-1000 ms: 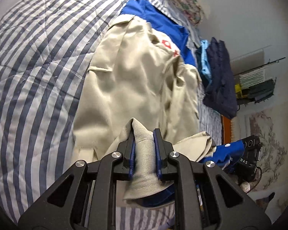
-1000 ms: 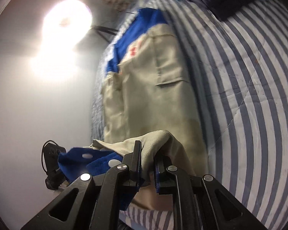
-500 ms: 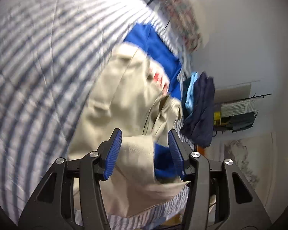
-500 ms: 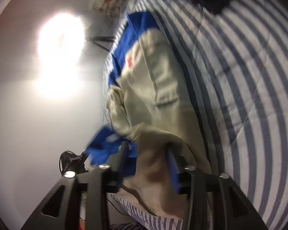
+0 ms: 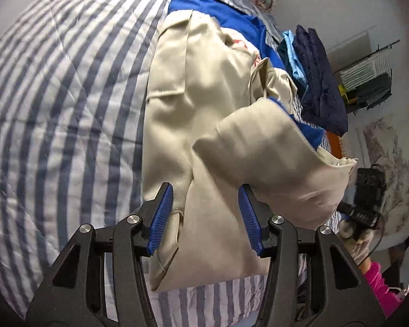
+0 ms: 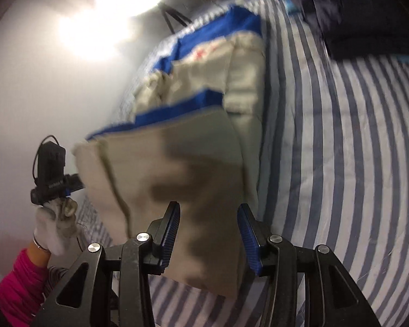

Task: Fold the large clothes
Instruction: 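Open both tools and release the folded hem onto the jacket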

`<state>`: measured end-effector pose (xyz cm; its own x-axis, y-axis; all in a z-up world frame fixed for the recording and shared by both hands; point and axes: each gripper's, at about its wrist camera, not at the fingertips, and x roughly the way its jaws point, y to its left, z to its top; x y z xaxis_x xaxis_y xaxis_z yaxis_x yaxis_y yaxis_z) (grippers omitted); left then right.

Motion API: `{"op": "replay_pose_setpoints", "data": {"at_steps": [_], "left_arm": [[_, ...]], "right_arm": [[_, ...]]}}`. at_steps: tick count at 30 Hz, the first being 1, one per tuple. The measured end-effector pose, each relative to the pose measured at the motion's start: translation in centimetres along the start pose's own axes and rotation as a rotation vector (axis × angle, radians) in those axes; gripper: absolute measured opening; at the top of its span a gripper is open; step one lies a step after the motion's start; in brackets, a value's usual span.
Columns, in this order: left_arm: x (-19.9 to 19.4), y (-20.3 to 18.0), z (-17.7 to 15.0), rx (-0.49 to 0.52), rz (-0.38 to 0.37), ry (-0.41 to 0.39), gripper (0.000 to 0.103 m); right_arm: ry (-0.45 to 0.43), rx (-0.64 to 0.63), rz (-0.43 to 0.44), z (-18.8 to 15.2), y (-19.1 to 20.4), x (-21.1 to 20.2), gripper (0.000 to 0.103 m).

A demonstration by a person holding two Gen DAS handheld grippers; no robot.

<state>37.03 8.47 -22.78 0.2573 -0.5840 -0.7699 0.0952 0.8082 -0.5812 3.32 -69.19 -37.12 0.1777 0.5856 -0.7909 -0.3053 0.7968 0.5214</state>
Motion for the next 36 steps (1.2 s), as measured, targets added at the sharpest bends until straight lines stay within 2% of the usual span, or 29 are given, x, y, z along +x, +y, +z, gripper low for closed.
{"op": "replay_pose_setpoints", "data": {"at_steps": [1, 2, 3, 6, 7, 12, 13, 14, 15, 16, 17, 18, 20, 21, 23, 25, 27, 29, 30, 32, 33, 36], "left_arm": [[0.1, -0.1, -0.1, 0.001, 0.0, 0.0, 0.05], [0.0, -0.2, -0.1, 0.009, -0.007, -0.003, 0.043], [-0.2, -0.4, -0.2, 0.017, -0.01, -0.005, 0.024], [-0.3, -1.0, -0.6, 0.043, 0.018, -0.014, 0.009], [-0.4, -1.2, -0.8, 0.056, 0.023, -0.017, 0.008], [-0.6, -1.2, -1.1, 0.06, 0.004, -0.03, 0.008], [-0.4, -0.9, -1.1, 0.038, 0.002, -0.03, 0.01], [0.1, -0.6, -1.0, 0.008, -0.003, -0.016, 0.02], [0.2, -0.2, -1.1, -0.01, -0.01, -0.007, 0.02], [0.2, -0.3, -1.4, 0.003, -0.002, -0.011, 0.018], [-0.1, -0.6, -1.8, 0.027, 0.015, -0.014, 0.008], [-0.7, -1.0, -2.2, 0.047, 0.027, -0.025, 0.007], [-2.0, -0.3, -3.1, -0.011, 0.035, -0.056, 0.005], [-2.2, 0.3, -3.4, -0.039, 0.036, -0.058, 0.005], [-1.5, 1.7, -4.0, -0.061, 0.088, -0.036, 0.005], [-1.4, 2.0, -4.2, -0.067, 0.085, -0.047, 0.005], [-1.9, 1.6, -4.1, -0.062, 0.085, -0.054, 0.005], [-3.4, 0.4, -4.0, -0.008, 0.137, -0.107, 0.007], [-4.2, -0.3, -4.0, 0.027, 0.143, -0.138, 0.007], [-5.1, -2.3, -3.9, 0.096, 0.109, -0.177, 0.007], [-5.1, -3.3, -4.0, 0.13, 0.101, -0.183, 0.007], [-3.7, -5.9, -3.8, 0.236, 0.092, -0.165, 0.007]], "right_arm": [[0.012, 0.009, 0.004, -0.2, -0.3, 0.4, 0.047], [0.014, 0.008, 0.004, -0.6, -0.4, 0.3, 0.047], [0.006, 0.0, 0.0, -0.8, -0.3, 0.3, 0.046], [-0.011, -0.041, -0.031, -1.2, 0.4, 0.0, 0.034], [-0.013, -0.059, -0.048, -1.2, 1.1, 0.4, 0.031], [-0.03, -0.163, -0.138, -1.8, 3.4, 0.6, 0.031], [-0.029, -0.168, -0.145, -1.9, 3.6, 0.7, 0.031], [-0.028, -0.166, -0.147, -1.7, 3.6, 1.1, 0.031], [-0.024, -0.163, -0.15, -1.6, 3.6, 1.4, 0.031], [-0.023, -0.157, -0.156, -1.6, 3.4, 1.6, 0.031], [-0.022, -0.153, -0.159, -1.6, 3.3, 1.6, 0.03], [-0.022, -0.147, -0.164, -1.5, 3.2, 1.5, 0.026], [-0.029, -0.134, -0.194, -1.3, 3.0, 1.1, 0.018], [-0.032, -0.126, -0.219, -1.2, 2.7, 1.0, 0.017], [-0.031, -0.107, -0.258, -0.9, 2.1, 1.3, 0.017], [-0.041, -0.1, -0.259, -0.8, 1.8, 0.9, 0.017], [-0.09, -0.146, -0.274, -0.9, 2.9, -0.3, 0.018], [-0.141, -0.229, -0.259, -1.3, 5.0, -1.7, 0.019], [-0.167, -0.277, -0.222, -1.7, 6.3, -2.3, 0.022], [-0.187, -0.339, -0.135, -2.4, 8.3, -2.6, 0.031], [-0.191, -0.366, -0.094, -2.7, 9.3, -2.4, 0.034], [-0.2, -0.425, -0.043, -2.9, 11.9, -1.0, 0.034]]}}
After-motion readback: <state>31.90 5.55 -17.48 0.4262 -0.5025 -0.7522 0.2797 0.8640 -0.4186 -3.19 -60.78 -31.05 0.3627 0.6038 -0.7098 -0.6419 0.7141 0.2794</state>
